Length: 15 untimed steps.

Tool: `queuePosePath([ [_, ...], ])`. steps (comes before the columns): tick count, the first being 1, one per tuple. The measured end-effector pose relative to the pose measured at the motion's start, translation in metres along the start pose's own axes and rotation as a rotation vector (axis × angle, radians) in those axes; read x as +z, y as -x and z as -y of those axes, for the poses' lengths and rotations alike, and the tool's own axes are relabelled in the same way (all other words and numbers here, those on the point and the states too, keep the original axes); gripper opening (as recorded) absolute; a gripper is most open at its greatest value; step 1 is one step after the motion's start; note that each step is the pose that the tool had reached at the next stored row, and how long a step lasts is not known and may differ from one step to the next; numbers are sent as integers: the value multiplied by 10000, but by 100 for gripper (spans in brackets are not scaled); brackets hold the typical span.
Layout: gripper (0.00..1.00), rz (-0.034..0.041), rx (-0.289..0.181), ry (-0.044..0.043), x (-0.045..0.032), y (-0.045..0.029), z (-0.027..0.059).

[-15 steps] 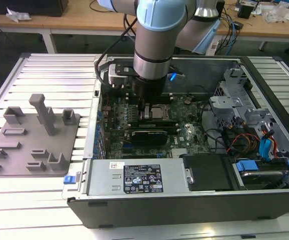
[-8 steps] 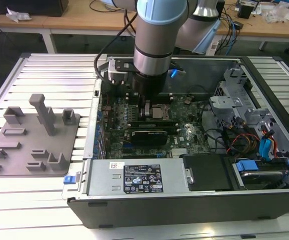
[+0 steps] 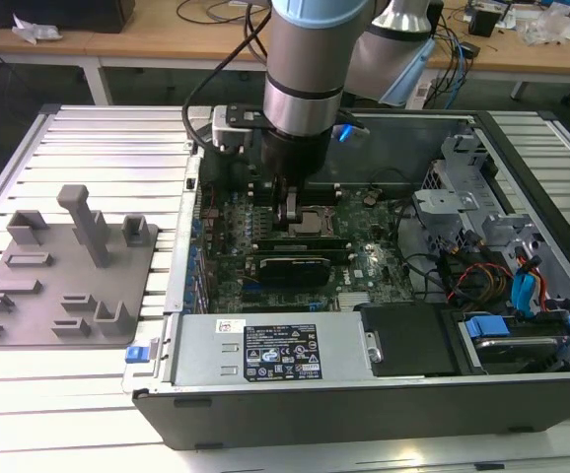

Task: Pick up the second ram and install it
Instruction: 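Press down the second ram until it locks into place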

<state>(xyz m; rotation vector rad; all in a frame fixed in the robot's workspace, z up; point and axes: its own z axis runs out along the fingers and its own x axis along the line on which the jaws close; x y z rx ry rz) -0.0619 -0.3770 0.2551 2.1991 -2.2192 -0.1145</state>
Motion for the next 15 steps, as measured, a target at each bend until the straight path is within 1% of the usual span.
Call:
queuePosePath([
  [2, 8, 0, 1, 0, -8, 1, 135],
  [6, 8, 0, 1, 0, -16, 2, 262],
  [7, 8, 0, -1, 0, -19, 3, 314],
  [8, 8, 0, 0, 1, -25, 4, 398],
  [9, 8, -1, -2, 1, -27, 4, 428],
  [15, 8, 0, -1, 0, -26, 4, 430],
])
